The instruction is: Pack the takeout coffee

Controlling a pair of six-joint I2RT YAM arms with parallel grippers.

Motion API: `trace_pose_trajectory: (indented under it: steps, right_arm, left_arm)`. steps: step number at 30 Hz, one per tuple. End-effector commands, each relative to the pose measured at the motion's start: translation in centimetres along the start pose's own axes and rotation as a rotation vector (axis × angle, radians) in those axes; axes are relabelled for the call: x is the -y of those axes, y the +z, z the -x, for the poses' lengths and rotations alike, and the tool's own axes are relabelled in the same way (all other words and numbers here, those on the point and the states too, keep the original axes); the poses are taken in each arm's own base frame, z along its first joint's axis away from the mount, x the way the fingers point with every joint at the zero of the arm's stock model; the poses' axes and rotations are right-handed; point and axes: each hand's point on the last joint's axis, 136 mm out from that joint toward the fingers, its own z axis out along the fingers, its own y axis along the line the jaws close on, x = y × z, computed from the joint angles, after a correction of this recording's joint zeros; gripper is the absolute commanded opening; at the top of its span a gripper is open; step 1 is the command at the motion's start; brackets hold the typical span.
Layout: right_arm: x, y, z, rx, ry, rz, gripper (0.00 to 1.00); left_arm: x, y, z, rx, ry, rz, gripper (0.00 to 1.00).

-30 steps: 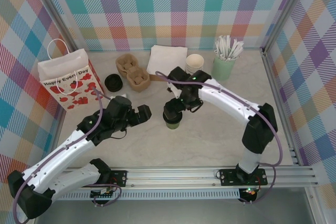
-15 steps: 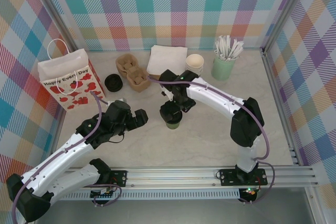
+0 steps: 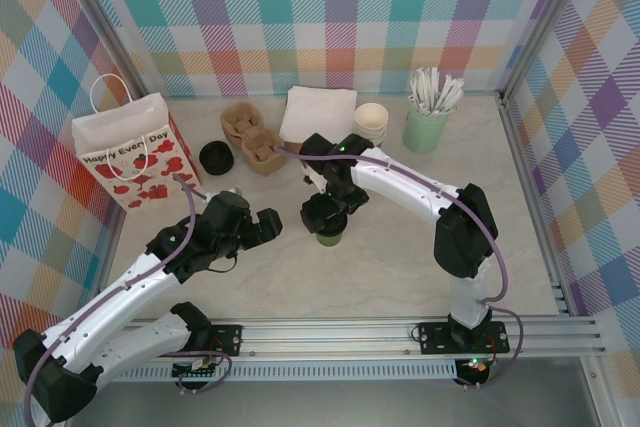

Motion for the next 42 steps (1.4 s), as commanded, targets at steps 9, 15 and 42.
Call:
trace_pose_trajectory:
  steps: [9,15,42]
  right_arm:
    - [-0.8,1.2,-0.2,-0.050,-0.019,0.019,1.00]
    - [-0.4,2.4,-0.6,-0.082,-0.023,0.002,1.00]
    - [7.4,0.6,-2.4,-0.074,0.170,-0.002,0.84]
  left_arm:
    - [-0.7,0.5,-0.1,-0.004,-0.016,0.029,1.00]
    - [-0.8,0.5,-0.1,-0.004,-0.018,0.032,1.00]
    - [-0.3,0.3,0.9,0.007,0.013,0.056,1.00]
